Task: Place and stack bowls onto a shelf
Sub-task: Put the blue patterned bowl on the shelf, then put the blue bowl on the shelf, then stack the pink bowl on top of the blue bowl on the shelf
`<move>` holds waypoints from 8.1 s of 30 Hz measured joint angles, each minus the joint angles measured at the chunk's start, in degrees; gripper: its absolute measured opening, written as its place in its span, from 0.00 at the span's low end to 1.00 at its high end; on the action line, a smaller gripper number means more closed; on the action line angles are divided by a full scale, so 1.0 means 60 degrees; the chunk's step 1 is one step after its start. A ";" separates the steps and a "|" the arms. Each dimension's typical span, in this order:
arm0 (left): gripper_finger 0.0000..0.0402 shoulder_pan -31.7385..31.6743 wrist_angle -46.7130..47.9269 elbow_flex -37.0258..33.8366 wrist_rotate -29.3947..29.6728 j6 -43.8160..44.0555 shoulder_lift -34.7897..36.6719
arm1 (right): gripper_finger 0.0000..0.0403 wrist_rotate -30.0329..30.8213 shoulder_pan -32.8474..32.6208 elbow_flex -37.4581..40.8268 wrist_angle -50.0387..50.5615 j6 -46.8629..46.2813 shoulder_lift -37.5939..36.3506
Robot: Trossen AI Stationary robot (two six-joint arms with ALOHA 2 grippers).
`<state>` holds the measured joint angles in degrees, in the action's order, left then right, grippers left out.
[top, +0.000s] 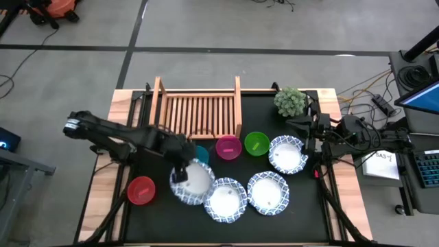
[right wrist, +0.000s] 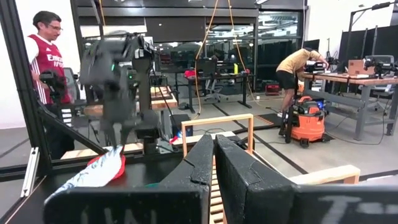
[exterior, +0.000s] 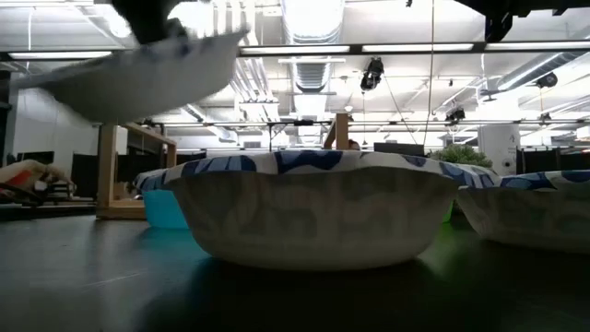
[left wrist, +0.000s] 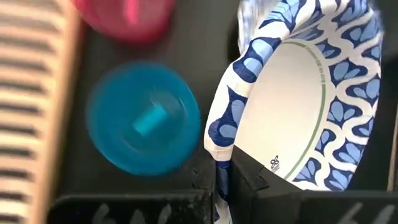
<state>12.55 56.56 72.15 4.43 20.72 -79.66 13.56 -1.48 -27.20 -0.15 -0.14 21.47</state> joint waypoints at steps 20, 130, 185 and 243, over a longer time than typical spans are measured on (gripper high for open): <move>0.00 -0.8087 -0.0272 0.0585 0.1760 -0.2080 -0.0321 | 0.02 0.0000 -0.0001 0.0000 0.0109 -0.0095 0.0000; 0.48 0.0738 -0.5095 -0.3926 0.1178 -0.0846 -0.1336 | 0.02 -0.0099 -0.0003 0.0000 0.0700 -0.1974 0.0627; 0.00 -0.5344 -0.6397 -0.1180 0.0279 -0.7874 -0.2713 | 0.02 -0.0069 0.0000 0.0000 0.0763 -0.1260 0.0634; 0.35 -0.1943 -1.1627 -0.5781 0.0112 -0.3068 0.2801 | 0.02 -0.0076 0.0000 -0.0128 0.0653 -0.3189 0.0645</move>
<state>0.89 -13.20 37.47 5.10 2.32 -62.85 13.10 -1.48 -27.97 3.77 -19.28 25.34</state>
